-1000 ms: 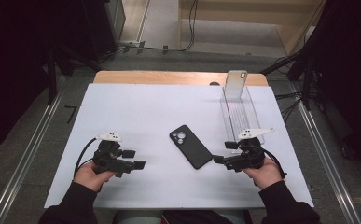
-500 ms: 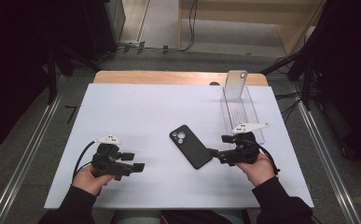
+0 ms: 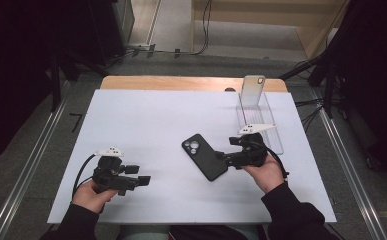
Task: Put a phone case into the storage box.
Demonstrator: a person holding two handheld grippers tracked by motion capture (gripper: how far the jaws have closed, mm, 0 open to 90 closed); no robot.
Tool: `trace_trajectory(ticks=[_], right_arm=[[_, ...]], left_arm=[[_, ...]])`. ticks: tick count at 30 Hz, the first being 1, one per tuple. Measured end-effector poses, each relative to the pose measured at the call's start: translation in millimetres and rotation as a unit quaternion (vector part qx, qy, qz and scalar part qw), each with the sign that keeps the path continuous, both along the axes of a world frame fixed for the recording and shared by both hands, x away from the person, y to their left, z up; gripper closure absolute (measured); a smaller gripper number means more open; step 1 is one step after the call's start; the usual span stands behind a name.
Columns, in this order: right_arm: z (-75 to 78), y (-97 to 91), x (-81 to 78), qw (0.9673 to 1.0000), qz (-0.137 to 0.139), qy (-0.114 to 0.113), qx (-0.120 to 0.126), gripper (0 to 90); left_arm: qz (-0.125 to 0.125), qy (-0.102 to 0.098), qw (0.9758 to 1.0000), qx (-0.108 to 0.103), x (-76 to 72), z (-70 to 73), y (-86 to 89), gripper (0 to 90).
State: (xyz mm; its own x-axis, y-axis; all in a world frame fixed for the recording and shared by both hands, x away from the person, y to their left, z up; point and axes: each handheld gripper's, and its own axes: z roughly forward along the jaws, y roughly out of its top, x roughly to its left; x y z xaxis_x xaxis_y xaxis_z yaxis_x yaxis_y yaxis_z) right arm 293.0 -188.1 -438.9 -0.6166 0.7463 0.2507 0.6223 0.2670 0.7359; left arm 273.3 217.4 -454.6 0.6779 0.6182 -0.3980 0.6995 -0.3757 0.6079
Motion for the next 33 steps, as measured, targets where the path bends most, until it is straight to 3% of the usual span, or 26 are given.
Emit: trace_trajectory(ticks=[33], right_arm=[[-12.0,40.2,35.2,0.9997,-0.02,0.003,-0.018,15.4]], left_arm=[[0.005,-0.005,0.9999,0.007,0.4,0.1,0.2,28.1]])
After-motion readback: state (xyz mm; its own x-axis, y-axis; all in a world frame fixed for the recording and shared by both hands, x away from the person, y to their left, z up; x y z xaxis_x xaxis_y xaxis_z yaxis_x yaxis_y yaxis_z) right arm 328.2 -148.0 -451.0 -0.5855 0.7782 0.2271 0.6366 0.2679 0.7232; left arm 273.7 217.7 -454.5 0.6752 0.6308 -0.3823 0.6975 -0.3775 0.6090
